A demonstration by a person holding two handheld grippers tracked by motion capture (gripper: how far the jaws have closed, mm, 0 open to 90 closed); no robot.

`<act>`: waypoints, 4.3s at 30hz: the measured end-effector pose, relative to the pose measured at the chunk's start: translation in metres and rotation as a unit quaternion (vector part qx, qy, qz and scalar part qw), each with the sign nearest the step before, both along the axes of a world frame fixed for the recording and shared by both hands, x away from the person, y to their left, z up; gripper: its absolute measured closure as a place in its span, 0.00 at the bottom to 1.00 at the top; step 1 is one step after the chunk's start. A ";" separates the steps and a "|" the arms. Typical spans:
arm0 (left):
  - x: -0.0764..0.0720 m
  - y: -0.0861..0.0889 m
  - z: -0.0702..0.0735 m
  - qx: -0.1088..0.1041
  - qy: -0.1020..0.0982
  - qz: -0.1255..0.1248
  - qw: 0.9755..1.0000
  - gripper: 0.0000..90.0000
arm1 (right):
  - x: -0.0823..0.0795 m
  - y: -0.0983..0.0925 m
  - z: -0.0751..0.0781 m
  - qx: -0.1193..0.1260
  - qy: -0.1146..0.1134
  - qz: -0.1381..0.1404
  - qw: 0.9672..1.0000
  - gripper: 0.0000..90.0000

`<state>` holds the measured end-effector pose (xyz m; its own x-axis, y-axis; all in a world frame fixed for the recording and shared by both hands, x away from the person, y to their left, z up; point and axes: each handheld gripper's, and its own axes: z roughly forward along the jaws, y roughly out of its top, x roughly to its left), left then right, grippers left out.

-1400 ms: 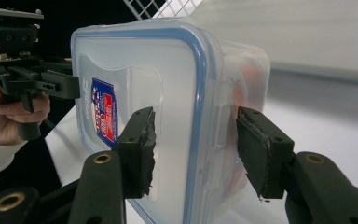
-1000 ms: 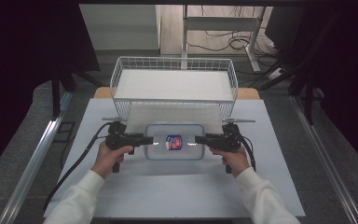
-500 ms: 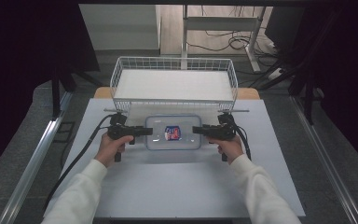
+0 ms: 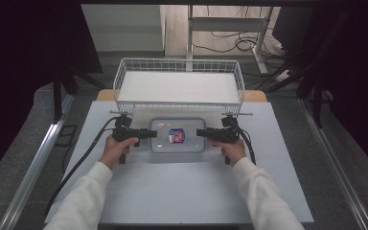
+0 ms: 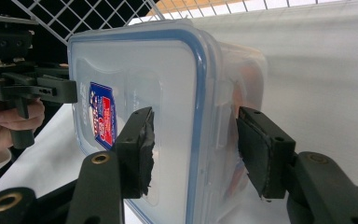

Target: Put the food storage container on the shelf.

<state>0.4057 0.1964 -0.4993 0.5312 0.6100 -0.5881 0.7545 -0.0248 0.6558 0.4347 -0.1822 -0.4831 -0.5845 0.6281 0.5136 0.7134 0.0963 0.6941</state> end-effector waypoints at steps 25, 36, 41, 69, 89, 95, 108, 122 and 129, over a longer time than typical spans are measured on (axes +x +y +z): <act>0.009 -0.002 -0.012 -0.015 0.007 0.043 0.999 0.50 | 0.001 0.011 -0.011 0.004 -0.002 -0.072 0.997 0.42; -0.006 -0.005 -0.003 0.001 -0.017 0.059 0.998 0.34 | -0.016 0.010 0.002 -0.025 -0.043 -0.092 0.995 0.26; -0.031 0.002 0.013 0.019 -0.051 0.058 0.997 0.32 | -0.041 0.003 0.015 -0.052 -0.083 -0.081 0.992 0.27; -0.164 -0.004 0.011 0.132 -0.108 -0.009 0.985 0.29 | -0.090 0.061 -0.014 -0.240 -0.172 0.094 0.951 0.99; -0.172 -0.001 0.008 0.159 -0.109 -0.012 0.981 0.29 | -0.060 0.101 -0.014 -0.217 -0.160 0.071 0.960 0.99; -0.171 0.000 0.008 0.167 -0.112 -0.010 0.979 0.29 | -0.047 0.108 -0.013 -0.219 -0.148 0.050 0.963 0.99; -0.172 0.002 0.010 0.162 -0.116 -0.007 0.980 0.29 | -0.019 0.111 -0.011 -0.219 -0.136 0.015 0.966 0.99; -0.172 0.002 0.010 0.157 -0.113 -0.010 0.981 0.29 | -0.008 0.113 -0.011 -0.221 -0.131 -0.001 0.966 0.99; -0.172 0.002 0.011 0.156 -0.113 -0.010 0.981 0.29 | -0.009 0.110 -0.009 -0.214 -0.125 -0.005 0.969 0.99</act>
<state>0.2338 0.1985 -0.4888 0.6400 0.7300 -0.2397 0.5882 -0.2647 0.7642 0.4253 -0.0724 -0.4920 -0.6498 0.7586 0.0476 0.5305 0.4078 0.7432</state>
